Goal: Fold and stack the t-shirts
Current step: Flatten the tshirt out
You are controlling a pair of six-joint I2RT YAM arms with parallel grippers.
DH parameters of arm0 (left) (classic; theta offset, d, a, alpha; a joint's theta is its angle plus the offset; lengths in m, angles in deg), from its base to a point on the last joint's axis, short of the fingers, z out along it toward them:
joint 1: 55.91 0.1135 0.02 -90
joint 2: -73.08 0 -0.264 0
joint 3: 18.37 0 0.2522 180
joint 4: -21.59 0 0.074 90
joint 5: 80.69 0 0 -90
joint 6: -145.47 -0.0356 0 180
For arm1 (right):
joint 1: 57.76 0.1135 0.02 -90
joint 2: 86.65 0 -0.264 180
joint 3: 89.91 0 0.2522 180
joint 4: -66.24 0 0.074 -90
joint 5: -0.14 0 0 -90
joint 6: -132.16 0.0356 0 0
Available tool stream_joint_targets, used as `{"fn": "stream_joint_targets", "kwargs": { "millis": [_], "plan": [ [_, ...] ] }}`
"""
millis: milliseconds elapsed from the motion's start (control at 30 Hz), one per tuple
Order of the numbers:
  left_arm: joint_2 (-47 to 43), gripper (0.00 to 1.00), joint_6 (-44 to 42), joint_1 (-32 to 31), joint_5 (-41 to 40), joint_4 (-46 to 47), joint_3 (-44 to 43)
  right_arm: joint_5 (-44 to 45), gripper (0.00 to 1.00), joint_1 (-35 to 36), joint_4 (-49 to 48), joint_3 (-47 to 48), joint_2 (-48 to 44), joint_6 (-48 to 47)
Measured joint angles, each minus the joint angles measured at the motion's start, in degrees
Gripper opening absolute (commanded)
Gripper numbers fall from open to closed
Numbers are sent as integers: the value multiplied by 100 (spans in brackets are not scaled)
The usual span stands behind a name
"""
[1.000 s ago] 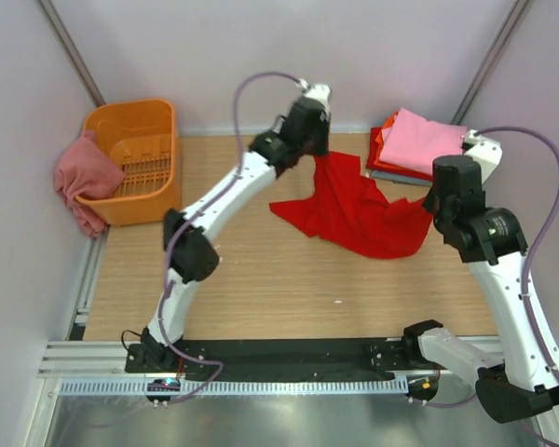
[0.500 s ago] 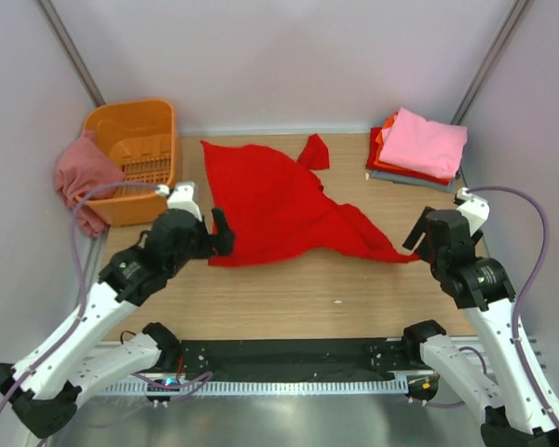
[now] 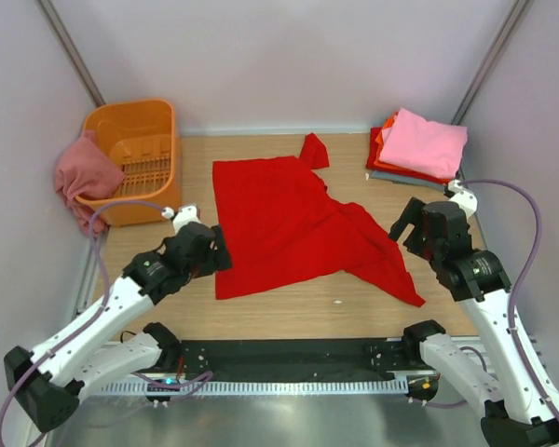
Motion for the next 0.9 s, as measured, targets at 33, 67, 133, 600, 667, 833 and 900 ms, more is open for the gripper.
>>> {"fn": "stream_joint_targets", "kwargs": {
  "millis": [33,67,133,600,667,833,900],
  "plan": [
    [136,86,57,0,7,76,55,-48,90,0,-22,-33,2,15],
    [304,84,175,0,7,212,190,-118,90,0,-50,-81,2,26],
    [420,82,417,0,22,389,564,-251,90,0,-87,-162,2,42],
    [306,67,1508,0,326,1432,2306,-636,90,0,-334,-483,426,55],
    [308,66,1587,0,343,1539,2444,-632,90,0,-350,-483,428,55],
    [398,58,1700,0,428,1821,2468,-601,90,0,-380,-483,452,50],
    [450,55,1751,0,479,1952,2485,-586,90,0,-393,-485,479,50]
  ]
}}
